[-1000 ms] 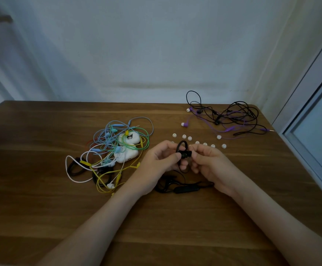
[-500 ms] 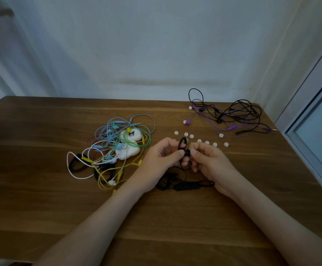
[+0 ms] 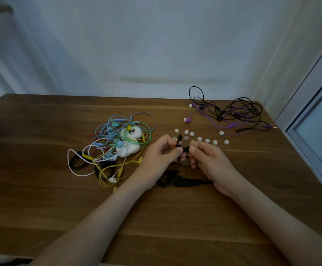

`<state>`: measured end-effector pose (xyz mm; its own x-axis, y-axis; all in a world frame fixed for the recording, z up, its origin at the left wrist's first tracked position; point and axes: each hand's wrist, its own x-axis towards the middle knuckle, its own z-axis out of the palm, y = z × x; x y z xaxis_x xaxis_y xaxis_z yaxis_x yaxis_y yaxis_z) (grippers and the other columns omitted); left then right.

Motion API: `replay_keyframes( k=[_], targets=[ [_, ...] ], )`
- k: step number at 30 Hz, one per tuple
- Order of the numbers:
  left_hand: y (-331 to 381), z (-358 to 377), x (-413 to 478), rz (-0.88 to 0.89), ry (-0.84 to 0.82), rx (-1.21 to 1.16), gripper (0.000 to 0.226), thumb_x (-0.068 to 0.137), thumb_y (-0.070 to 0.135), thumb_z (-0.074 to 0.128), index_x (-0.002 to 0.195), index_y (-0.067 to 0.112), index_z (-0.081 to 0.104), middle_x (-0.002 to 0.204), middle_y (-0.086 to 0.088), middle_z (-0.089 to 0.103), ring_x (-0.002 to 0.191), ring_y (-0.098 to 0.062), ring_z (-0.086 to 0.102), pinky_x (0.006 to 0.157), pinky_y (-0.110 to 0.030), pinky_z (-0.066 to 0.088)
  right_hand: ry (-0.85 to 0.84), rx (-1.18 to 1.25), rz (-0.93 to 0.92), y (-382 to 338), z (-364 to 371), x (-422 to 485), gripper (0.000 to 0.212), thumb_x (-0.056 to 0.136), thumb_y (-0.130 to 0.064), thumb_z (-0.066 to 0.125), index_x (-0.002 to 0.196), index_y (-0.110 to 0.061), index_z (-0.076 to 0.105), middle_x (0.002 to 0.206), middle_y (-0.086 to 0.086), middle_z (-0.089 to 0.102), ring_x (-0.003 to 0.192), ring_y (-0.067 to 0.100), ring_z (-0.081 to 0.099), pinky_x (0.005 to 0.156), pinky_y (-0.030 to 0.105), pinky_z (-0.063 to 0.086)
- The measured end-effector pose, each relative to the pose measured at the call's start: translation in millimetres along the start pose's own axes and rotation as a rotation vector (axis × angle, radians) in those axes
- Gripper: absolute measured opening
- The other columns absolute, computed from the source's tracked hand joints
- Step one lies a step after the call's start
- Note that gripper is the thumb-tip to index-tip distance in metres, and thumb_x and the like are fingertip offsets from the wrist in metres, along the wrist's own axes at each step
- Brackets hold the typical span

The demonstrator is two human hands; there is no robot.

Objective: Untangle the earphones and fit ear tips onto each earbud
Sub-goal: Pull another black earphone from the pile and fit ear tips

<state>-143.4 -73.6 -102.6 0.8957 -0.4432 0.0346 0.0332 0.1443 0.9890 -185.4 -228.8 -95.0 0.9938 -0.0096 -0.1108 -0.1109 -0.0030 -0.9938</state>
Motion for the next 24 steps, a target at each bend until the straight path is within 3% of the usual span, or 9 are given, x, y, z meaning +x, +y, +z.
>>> replay_keyframes(
  k=[4, 12, 16, 24],
  targets=[
    [-3.8, 0.8, 0.8, 0.017, 0.023, 0.034, 0.012, 0.091, -0.001, 0.058, 0.085, 0.01, 0.058, 0.09, -0.004, 0.066, 0.082, -0.016, 0.067, 0.085, -0.036, 0.056, 0.031, -0.037, -0.013, 3.0, 1.2, 0.8, 0.017, 0.098, -0.013, 0.047, 0.091, -0.011, 0.062, 0.07, -0.006, 0.056, 0.066, 0.004, 0.052, 0.064, 0.02, 0.045],
    [-11.4, -0.9, 4.8, 0.036, 0.074, 0.155, 0.011, 0.09, 0.006, 0.061, 0.084, 0.014, 0.059, 0.092, 0.0, 0.066, 0.085, -0.011, 0.067, 0.074, -0.024, 0.051, 0.129, -0.183, -0.082, 4.6, 9.2, -1.1, 0.014, 0.097, -0.013, 0.048, 0.091, -0.014, 0.06, 0.075, -0.004, 0.057, 0.064, -0.001, 0.053, 0.063, 0.015, 0.048],
    [-13.4, -1.7, 5.1, 0.042, 0.065, 0.17, 0.003, 0.09, 0.006, 0.062, 0.09, 0.006, 0.058, 0.094, -0.002, 0.066, 0.087, -0.012, 0.067, 0.076, -0.025, 0.051, 0.158, -0.201, -0.096, 5.3, 10.9, -1.7, 0.012, 0.097, -0.012, 0.048, 0.092, -0.013, 0.06, 0.077, -0.004, 0.058, 0.063, -0.003, 0.054, 0.062, 0.013, 0.048],
    [-9.2, 0.8, 0.7, 0.06, 0.035, 0.176, 0.008, 0.091, 0.005, 0.06, 0.095, -0.002, 0.057, 0.089, 0.0, 0.065, 0.082, -0.008, 0.066, 0.071, -0.019, 0.05, 0.181, -0.237, -0.187, 5.6, 12.6, -3.5, 0.016, 0.095, -0.004, 0.05, 0.088, -0.018, 0.052, 0.079, 0.0, 0.061, 0.071, 0.006, 0.06, 0.068, 0.023, 0.05]
  ],
)
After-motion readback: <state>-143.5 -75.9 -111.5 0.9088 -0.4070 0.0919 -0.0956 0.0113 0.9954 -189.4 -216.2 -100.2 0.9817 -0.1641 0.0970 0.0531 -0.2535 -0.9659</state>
